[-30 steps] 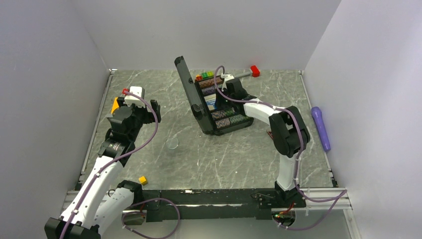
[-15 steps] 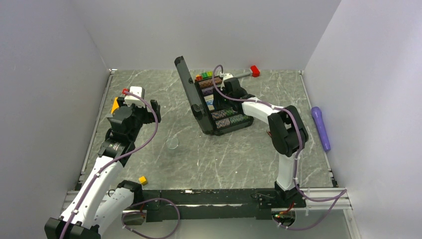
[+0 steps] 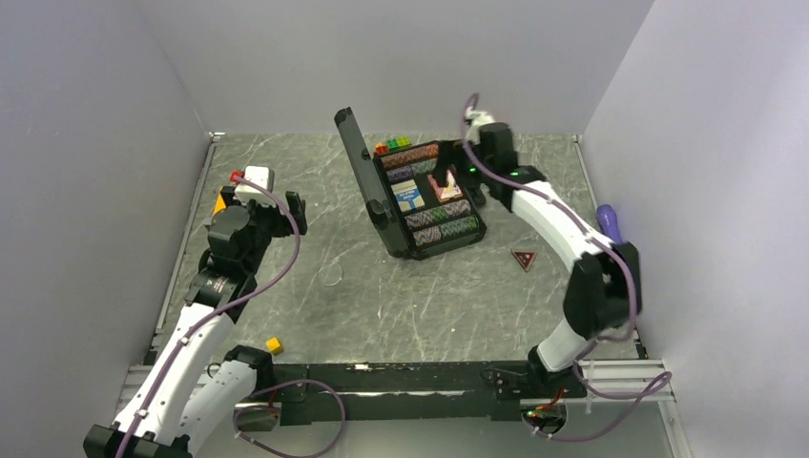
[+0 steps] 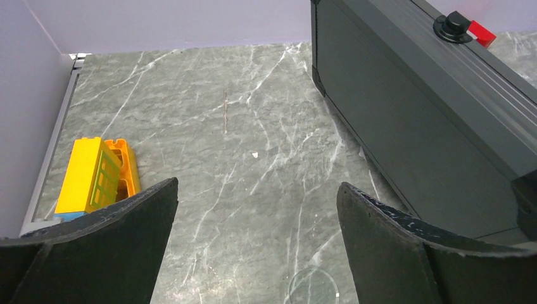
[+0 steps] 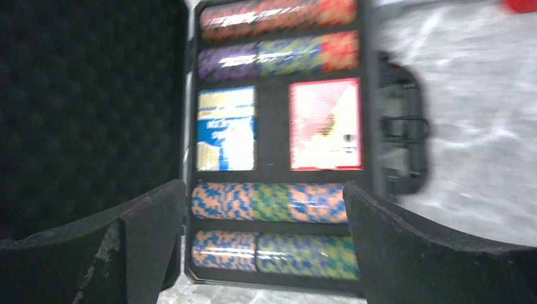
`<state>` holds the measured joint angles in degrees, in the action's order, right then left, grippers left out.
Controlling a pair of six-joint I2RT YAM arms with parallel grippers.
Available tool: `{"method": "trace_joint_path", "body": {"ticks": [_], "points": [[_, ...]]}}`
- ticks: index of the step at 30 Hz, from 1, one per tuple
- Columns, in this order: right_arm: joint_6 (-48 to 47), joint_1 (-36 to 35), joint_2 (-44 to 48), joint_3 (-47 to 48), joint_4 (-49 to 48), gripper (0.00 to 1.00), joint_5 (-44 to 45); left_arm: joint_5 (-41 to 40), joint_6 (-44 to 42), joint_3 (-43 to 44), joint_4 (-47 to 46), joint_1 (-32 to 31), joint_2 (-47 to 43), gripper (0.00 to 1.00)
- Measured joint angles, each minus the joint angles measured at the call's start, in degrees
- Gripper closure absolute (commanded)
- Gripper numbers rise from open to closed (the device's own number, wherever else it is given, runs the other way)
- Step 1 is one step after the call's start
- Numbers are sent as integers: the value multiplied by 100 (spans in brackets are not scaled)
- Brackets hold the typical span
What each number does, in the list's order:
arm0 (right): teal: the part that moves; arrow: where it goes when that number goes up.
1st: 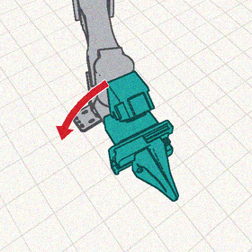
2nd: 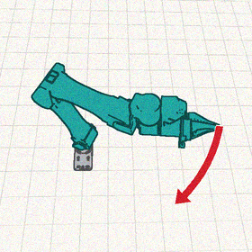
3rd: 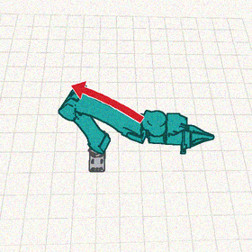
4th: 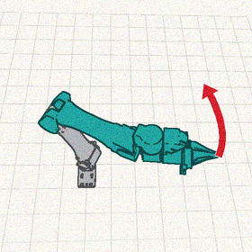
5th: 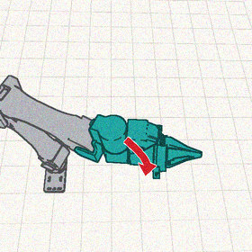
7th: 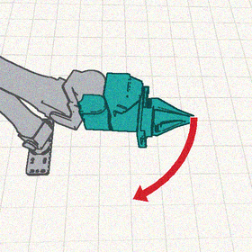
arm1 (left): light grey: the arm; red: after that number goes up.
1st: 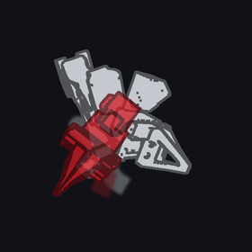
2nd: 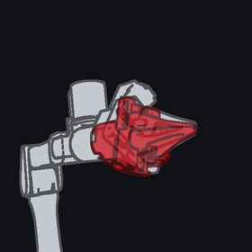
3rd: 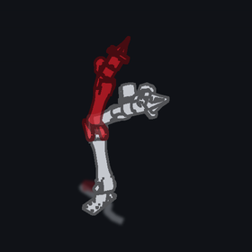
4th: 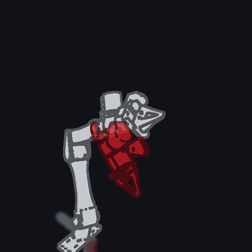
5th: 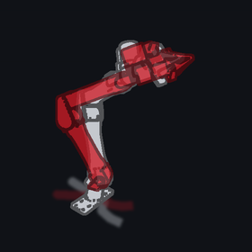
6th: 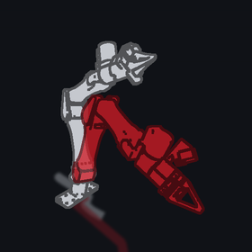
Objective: Pack up texas hold em set
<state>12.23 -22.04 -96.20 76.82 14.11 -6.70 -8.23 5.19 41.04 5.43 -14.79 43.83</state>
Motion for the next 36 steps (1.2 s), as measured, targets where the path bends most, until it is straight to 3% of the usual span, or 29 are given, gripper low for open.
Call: {"method": "trace_joint_path", "body": {"ticks": [5, 11, 17, 36], "points": [[-55, 894, 1241, -376, 389, 0, 153, 0, 0, 52, 28, -2, -9, 1], [-238, 1945, 1812, -1279, 964, 0, 361, -17, -9, 109, 157, -2, -33, 1], [-227, 2317, 1434, -1871, 1495, 0, 522, -59, -22, 109, 173, 0, -164, 1], [-326, 2476, -90, -1967, 1659, 1, 662, -20, -4, 109, 256, 0, -157, 1]]}}
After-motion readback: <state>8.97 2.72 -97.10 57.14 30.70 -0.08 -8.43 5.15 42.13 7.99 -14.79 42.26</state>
